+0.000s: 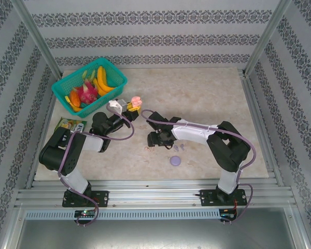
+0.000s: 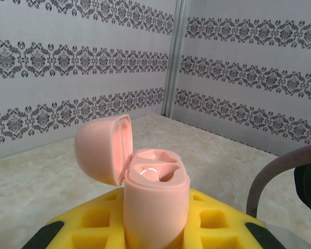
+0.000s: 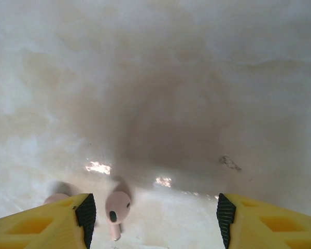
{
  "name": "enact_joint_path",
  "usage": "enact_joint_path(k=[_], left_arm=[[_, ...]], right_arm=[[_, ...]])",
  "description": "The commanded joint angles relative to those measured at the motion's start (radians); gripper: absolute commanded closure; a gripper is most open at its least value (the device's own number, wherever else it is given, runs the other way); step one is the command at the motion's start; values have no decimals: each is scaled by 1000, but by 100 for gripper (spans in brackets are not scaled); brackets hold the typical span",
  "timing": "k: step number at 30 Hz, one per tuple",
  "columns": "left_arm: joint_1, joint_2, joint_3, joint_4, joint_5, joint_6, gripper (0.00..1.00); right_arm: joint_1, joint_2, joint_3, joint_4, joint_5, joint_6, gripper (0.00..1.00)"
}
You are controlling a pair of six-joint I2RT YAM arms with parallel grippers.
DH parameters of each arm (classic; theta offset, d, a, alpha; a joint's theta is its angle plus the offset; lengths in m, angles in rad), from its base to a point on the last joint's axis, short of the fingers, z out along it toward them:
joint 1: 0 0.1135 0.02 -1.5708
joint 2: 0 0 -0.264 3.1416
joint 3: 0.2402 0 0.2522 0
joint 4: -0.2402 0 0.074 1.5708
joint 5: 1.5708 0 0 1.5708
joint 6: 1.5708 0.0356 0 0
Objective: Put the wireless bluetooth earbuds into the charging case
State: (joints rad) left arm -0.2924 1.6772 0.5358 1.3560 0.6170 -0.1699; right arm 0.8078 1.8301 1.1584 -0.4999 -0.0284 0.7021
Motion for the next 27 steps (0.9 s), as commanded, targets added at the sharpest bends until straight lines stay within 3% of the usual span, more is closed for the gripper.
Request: enact_joint_path(k=[1, 27], left_arm=[[13, -27, -8, 66, -2, -13, 100], [16, -30, -8, 66, -2, -19, 100]], right_arm=[[17, 26, 32, 8, -21, 0, 37], [47, 61, 25, 0, -21, -3, 54]])
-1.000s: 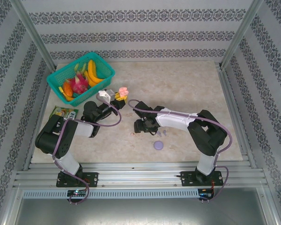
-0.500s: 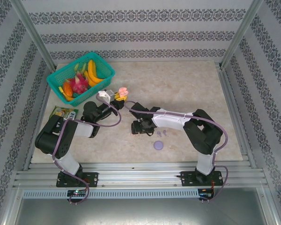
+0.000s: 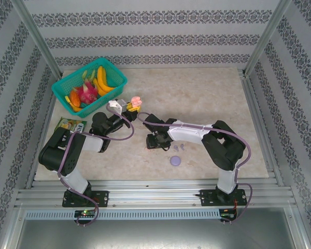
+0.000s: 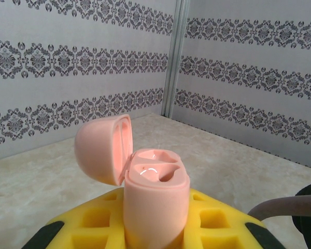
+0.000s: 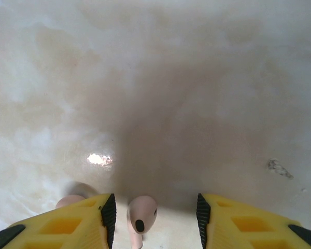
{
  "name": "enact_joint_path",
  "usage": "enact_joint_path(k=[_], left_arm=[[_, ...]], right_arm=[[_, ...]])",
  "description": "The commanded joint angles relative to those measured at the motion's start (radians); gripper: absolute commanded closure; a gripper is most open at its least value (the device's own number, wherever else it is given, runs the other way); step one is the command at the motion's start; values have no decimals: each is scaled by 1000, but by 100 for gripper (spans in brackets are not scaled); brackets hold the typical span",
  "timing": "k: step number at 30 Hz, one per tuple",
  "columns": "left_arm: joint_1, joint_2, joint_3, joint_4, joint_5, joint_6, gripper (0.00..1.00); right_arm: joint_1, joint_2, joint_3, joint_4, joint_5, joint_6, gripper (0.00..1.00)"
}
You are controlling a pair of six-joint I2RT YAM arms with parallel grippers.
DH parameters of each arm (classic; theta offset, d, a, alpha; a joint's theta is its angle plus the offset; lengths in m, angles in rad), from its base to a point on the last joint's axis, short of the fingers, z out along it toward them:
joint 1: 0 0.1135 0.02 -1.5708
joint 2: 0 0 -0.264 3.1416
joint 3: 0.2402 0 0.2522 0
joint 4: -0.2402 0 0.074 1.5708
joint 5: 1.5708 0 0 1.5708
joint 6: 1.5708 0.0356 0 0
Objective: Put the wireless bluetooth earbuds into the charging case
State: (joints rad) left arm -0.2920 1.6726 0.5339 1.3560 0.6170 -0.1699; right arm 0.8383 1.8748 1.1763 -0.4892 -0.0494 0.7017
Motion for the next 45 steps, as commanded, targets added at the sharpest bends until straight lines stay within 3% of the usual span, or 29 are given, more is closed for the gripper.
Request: enact_joint_path(k=[1, 10, 25, 45], left_arm=[[15, -25, -5, 66, -3, -18, 100], [15, -22, -4, 66, -3, -16, 100], [16, -16, 1, 66, -4, -20, 100], [16, -22, -5, 66, -5, -27, 100]], right_arm=[[16, 19, 8, -11, -2, -2, 54], [26, 30, 14, -19, -1, -6, 55], [34, 29, 11, -32, 10, -15, 70], [-20, -32, -36, -37, 58, -55, 79]])
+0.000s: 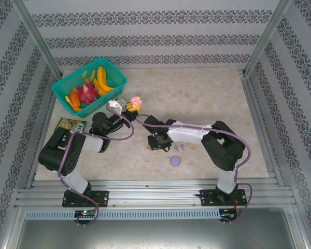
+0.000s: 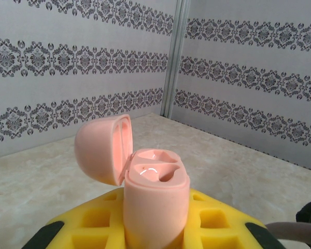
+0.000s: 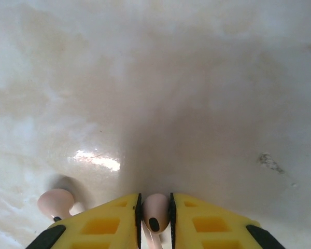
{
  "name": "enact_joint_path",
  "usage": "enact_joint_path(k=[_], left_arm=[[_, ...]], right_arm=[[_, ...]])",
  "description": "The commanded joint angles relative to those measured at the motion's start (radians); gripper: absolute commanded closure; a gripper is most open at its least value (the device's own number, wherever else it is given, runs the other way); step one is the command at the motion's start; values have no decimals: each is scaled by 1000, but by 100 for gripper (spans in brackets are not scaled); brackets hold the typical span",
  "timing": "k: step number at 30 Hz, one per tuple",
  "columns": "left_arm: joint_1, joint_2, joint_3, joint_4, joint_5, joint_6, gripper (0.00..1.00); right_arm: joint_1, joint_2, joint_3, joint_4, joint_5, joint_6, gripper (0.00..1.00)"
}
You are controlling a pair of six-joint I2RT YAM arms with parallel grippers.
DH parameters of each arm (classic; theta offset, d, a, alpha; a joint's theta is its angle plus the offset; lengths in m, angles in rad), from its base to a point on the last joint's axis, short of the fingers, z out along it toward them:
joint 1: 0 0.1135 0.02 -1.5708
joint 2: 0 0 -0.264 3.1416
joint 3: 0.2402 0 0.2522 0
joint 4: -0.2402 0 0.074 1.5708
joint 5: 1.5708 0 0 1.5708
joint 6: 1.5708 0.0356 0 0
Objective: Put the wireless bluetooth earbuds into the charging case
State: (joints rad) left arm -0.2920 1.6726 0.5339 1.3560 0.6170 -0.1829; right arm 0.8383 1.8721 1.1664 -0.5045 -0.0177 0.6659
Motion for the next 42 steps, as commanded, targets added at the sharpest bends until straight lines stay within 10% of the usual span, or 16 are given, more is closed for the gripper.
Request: enact_joint_path(k=[1, 42], left_arm=[[16, -22, -5, 66, -5, -15, 100], [14, 42, 47, 66, 100, -66, 100]], right_arm=[[-23, -35, -31, -20, 28, -21, 80], [-327, -516, -316, 568, -117, -35, 80]])
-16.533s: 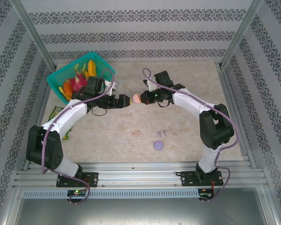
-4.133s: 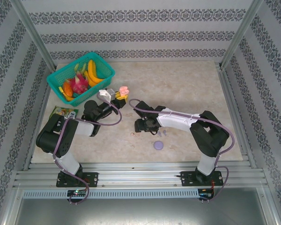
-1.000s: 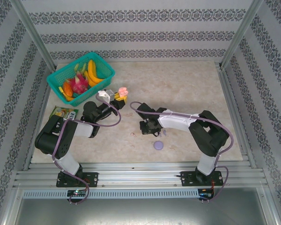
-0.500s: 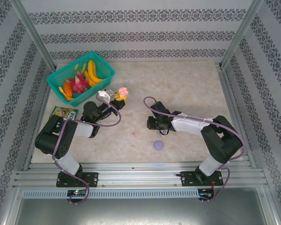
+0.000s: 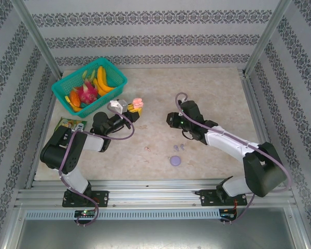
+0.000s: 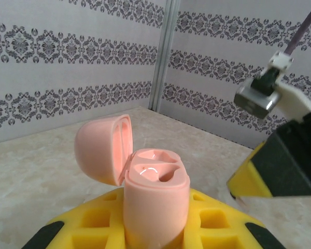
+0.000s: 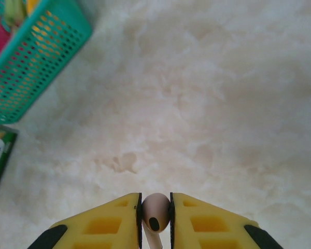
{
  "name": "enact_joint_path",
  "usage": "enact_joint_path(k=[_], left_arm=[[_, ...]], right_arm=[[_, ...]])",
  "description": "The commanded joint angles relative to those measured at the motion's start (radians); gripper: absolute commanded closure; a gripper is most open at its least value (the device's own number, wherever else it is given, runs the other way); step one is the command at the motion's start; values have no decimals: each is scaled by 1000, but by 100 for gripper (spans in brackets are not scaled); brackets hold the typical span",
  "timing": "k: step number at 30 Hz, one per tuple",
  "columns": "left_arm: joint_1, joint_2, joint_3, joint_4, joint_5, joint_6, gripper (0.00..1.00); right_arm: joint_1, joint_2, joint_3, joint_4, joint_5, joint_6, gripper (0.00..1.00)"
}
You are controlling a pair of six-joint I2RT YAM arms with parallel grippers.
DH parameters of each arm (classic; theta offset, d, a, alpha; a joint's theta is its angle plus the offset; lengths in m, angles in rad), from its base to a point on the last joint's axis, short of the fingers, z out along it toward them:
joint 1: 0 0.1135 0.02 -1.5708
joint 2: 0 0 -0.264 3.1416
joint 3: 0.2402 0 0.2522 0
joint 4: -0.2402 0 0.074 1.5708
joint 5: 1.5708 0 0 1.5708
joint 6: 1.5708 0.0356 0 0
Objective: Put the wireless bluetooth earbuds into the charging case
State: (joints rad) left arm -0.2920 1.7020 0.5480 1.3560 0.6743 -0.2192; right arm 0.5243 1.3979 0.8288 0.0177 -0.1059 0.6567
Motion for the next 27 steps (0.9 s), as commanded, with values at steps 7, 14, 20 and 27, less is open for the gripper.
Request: enact_joint_path(k=[7, 14, 20, 27], left_arm=[[1, 24, 65, 66, 81, -43, 100], [-18, 26, 102, 65, 113, -52, 100], [-36, 29, 143, 66, 135, -59, 100], [-53, 33, 185, 66, 149, -72, 100]], right_arm=[[-37, -72, 135, 73, -94, -61, 79], [-38, -50, 232, 155, -192, -85, 79], [-38, -14, 234, 307, -304, -91, 79], [-35, 26, 220, 440, -386, -75, 79]])
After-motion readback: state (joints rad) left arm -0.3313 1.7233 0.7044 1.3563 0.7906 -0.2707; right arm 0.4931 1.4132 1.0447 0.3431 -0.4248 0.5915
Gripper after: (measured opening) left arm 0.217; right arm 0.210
